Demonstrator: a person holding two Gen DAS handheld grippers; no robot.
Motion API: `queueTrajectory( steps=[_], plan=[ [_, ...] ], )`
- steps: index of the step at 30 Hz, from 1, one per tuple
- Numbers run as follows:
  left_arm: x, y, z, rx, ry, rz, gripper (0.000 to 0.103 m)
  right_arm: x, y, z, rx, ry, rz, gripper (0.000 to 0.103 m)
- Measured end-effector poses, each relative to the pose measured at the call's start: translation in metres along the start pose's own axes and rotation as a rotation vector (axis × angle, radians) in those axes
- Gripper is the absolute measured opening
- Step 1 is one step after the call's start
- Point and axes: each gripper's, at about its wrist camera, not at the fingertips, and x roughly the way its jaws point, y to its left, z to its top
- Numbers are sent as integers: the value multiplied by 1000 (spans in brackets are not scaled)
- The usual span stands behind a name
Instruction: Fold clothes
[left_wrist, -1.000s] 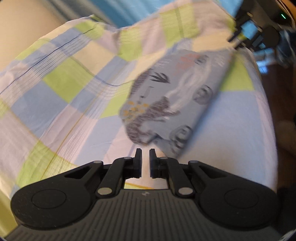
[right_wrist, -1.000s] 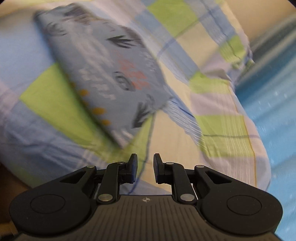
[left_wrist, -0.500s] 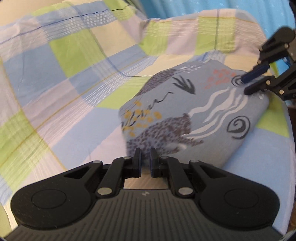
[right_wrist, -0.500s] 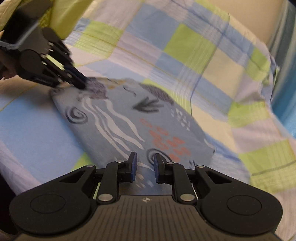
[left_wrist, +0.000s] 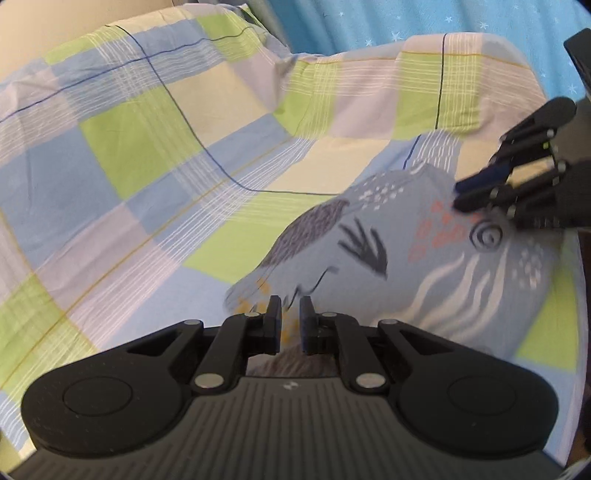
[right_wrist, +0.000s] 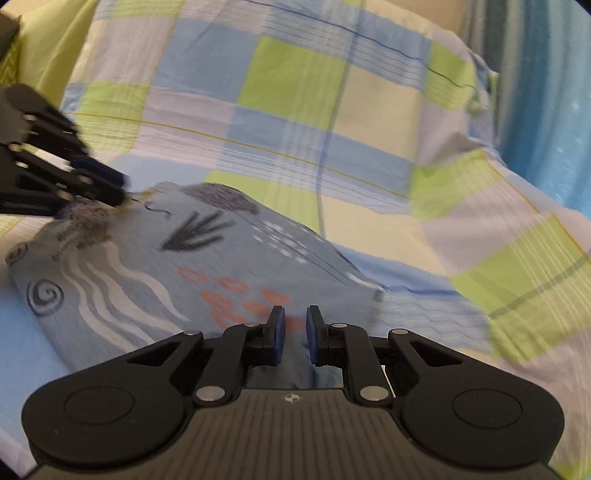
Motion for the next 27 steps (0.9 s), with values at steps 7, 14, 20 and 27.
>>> queueTrajectory(
  steps=[7, 14, 20, 27],
  plan=[
    [43, -4, 5, -71, 83, 85, 9, 38, -15, 15, 38, 5, -37, 26],
    [51, 34, -11, -251, 102, 198, 9, 20, -60, 9, 308, -41, -60, 28],
    [35, 50, -10, -409, 7, 51, 9, 19, -100, -7, 645, -42, 51, 38],
    [49, 33, -11, -288, 63, 119, 10, 41, -109, -11, 819, -1, 168, 5]
  ],
)
